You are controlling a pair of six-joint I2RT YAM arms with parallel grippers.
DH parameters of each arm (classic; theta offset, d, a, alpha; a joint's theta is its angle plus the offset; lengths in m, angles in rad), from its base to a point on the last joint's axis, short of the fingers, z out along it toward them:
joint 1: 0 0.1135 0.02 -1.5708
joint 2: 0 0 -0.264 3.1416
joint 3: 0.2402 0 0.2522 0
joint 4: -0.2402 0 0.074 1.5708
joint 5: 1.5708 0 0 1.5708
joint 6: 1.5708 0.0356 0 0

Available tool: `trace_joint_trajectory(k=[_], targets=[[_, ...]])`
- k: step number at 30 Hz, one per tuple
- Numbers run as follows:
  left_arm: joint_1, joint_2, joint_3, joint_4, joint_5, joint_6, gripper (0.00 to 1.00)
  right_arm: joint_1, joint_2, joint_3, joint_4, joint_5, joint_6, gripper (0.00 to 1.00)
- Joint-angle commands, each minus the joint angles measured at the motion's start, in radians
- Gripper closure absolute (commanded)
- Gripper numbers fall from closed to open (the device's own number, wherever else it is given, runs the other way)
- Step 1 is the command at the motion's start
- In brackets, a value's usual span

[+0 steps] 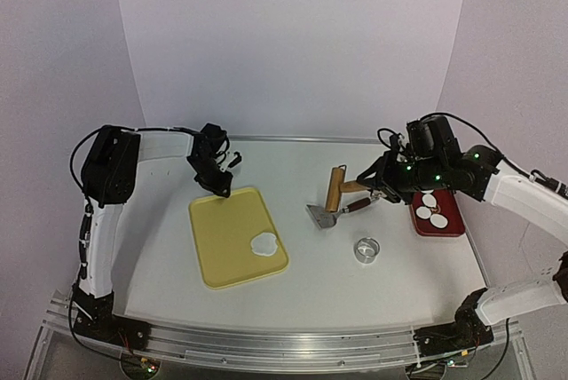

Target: Roll out the dumpling wrappers from the dough

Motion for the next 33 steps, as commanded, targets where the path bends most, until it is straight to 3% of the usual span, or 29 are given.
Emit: trace_joint_trajectory(k=[1,4,10,14,16,20,22,33], targets=[[-0.014,-0.055,-0.11,0.009,-0.139,-0.075,0.87,0.003,0.019,0.032,0.063,-0.024,-0.01,1.0],[-0.025,-0.123,-0.21,0.002,-0.219,-0.152,0.97,0.003,0.055,0.051,0.063,-0.054,-0.012,1.0],[-0.115,-0.305,-0.45,-0.048,-0.219,-0.411,1.0,0.004,0.139,0.088,0.068,-0.111,-0.021,1.0],[-0.147,-0.425,-0.621,-0.033,-0.064,-0.609,0.99,0.003,0.201,0.093,0.089,-0.149,0.005,1.0],[-0.148,-0.494,-0.701,0.0,0.01,-0.672,0.93,0.003,0.232,0.096,0.111,-0.192,0.012,1.0],[-0.146,-0.61,-0.747,-0.003,0.048,-0.693,0.7,0.003,0.308,0.114,0.14,-0.26,0.026,1.0],[-0.143,-0.629,-0.723,-0.017,0.049,-0.673,0.64,0.003,0.344,0.13,0.138,-0.293,0.036,1.0],[-0.072,-0.527,-0.633,0.041,0.155,-0.59,0.62,0.003,0.491,0.137,0.137,-0.383,0.101,1.0]])
